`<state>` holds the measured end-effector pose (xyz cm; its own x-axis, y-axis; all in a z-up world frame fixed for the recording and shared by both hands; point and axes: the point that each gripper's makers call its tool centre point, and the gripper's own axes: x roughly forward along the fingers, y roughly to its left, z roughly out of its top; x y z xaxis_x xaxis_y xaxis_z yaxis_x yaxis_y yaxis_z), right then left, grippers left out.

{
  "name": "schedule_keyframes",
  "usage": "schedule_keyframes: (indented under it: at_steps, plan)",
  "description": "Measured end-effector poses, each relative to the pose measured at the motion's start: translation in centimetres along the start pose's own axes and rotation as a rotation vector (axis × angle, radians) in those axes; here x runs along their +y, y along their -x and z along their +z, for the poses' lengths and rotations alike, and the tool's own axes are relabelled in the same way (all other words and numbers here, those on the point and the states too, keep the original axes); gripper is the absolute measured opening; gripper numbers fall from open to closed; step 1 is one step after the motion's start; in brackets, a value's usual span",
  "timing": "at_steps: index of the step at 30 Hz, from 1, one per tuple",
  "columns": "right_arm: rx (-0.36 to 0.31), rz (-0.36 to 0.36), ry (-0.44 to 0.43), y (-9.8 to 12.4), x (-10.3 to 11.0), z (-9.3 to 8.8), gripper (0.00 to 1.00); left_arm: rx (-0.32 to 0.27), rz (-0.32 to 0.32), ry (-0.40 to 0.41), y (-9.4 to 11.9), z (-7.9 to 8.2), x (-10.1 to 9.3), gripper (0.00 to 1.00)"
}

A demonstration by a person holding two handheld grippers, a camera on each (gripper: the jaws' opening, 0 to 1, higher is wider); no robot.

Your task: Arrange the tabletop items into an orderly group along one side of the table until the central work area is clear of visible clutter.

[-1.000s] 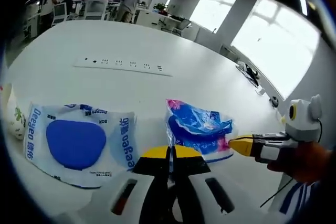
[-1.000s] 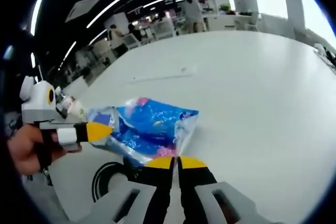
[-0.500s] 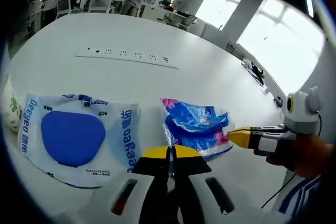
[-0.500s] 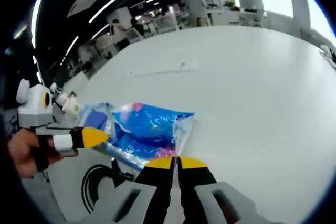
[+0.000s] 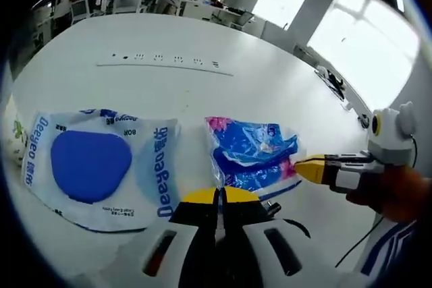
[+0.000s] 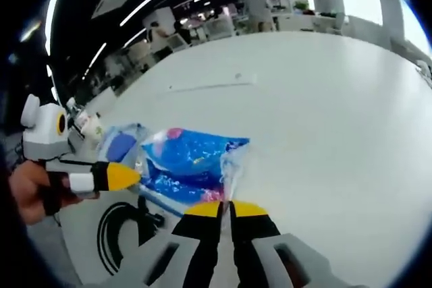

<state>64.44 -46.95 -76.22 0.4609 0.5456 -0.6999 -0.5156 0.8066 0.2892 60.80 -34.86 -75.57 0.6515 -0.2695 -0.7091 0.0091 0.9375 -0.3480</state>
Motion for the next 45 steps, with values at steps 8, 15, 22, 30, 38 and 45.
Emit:
schedule_keyframes:
  at_steps: [8, 15, 22, 30, 38, 45]
  plan:
    - [0.008, -0.006, -0.001, 0.1, 0.1, -0.1, 0.05, 0.004, 0.009, 0.008, 0.5, -0.1, 0.0, 0.0]
    - [-0.004, -0.016, -0.006, 0.6, 0.1, 0.5, 0.09, -0.028, -0.005, 0.011, 1.7, 0.8, -0.4, 0.06]
    - [-0.013, -0.017, 0.007, 0.9, 0.5, 1.1, 0.09, -0.053, -0.004, 0.019, 3.1, 1.3, 0.0, 0.05]
    - [-0.017, -0.024, 0.024, 1.4, 0.8, 1.3, 0.1, -0.066, 0.005, 0.024, 4.8, 0.6, 1.0, 0.05]
    - [-0.02, -0.037, 0.028, 2.3, 0.7, 0.8, 0.11, -0.057, 0.012, 0.031, 6.2, -1.2, 2.0, 0.04]
    - [-0.025, -0.048, 0.019, 3.3, 0.5, 0.2, 0.12, -0.047, 0.03, 0.041, 7.5, -2.9, 3.2, 0.04]
